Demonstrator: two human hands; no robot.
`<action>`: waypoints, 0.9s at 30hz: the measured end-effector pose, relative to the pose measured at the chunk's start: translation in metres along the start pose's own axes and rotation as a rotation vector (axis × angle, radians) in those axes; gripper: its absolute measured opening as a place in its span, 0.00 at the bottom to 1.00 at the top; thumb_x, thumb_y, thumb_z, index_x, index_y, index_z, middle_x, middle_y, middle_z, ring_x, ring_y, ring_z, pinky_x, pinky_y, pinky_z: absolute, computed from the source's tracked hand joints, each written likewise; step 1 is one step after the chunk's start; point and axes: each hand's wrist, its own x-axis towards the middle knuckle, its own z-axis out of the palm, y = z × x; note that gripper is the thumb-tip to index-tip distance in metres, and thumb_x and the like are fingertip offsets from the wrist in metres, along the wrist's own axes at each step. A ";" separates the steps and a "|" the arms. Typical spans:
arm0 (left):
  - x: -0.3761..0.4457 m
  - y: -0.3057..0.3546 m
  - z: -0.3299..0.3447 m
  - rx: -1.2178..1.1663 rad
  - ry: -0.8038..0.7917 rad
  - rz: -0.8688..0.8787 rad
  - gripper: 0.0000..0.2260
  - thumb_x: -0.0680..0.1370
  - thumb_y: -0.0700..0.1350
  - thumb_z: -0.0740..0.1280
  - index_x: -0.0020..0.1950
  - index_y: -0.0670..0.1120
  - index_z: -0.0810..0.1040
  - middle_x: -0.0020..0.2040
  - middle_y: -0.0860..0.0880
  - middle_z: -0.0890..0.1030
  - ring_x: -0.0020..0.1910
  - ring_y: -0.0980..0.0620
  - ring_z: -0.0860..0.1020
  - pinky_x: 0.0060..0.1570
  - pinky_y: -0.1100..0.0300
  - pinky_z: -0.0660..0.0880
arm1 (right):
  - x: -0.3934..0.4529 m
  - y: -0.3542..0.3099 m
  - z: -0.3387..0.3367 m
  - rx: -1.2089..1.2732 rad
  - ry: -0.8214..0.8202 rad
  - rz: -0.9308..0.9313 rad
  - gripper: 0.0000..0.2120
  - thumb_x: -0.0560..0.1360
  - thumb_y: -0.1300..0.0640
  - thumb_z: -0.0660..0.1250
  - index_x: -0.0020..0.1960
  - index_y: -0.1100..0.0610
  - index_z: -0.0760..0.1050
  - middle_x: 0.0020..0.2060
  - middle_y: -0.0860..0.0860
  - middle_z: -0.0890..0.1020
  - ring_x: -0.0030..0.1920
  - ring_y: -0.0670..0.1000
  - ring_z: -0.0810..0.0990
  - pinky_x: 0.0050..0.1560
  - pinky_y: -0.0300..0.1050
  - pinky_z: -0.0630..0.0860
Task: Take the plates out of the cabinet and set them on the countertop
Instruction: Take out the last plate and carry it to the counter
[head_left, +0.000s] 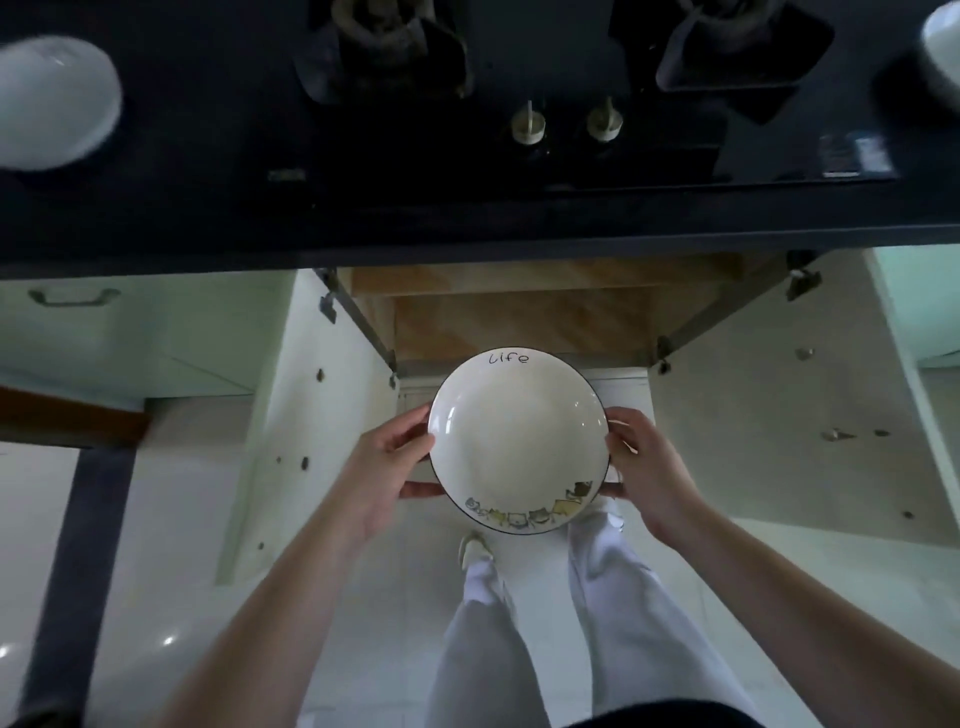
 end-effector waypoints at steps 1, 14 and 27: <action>-0.019 0.006 -0.002 -0.003 -0.003 0.001 0.18 0.80 0.38 0.64 0.58 0.60 0.83 0.52 0.50 0.85 0.54 0.52 0.83 0.42 0.47 0.83 | -0.017 -0.008 -0.001 -0.005 -0.004 -0.014 0.12 0.82 0.65 0.55 0.62 0.57 0.73 0.56 0.52 0.78 0.50 0.49 0.79 0.34 0.45 0.81; -0.141 0.059 0.067 0.047 -0.041 0.158 0.15 0.80 0.40 0.65 0.60 0.57 0.82 0.56 0.48 0.84 0.53 0.48 0.83 0.41 0.46 0.82 | -0.134 -0.035 -0.098 0.113 0.008 -0.240 0.14 0.81 0.61 0.59 0.56 0.45 0.78 0.52 0.44 0.83 0.53 0.49 0.81 0.38 0.49 0.83; -0.253 0.059 0.311 0.151 -0.314 0.244 0.15 0.81 0.38 0.63 0.61 0.54 0.82 0.55 0.44 0.85 0.47 0.45 0.84 0.38 0.50 0.81 | -0.302 0.005 -0.350 0.399 0.146 -0.321 0.11 0.81 0.58 0.61 0.58 0.49 0.80 0.48 0.48 0.86 0.48 0.47 0.84 0.37 0.44 0.81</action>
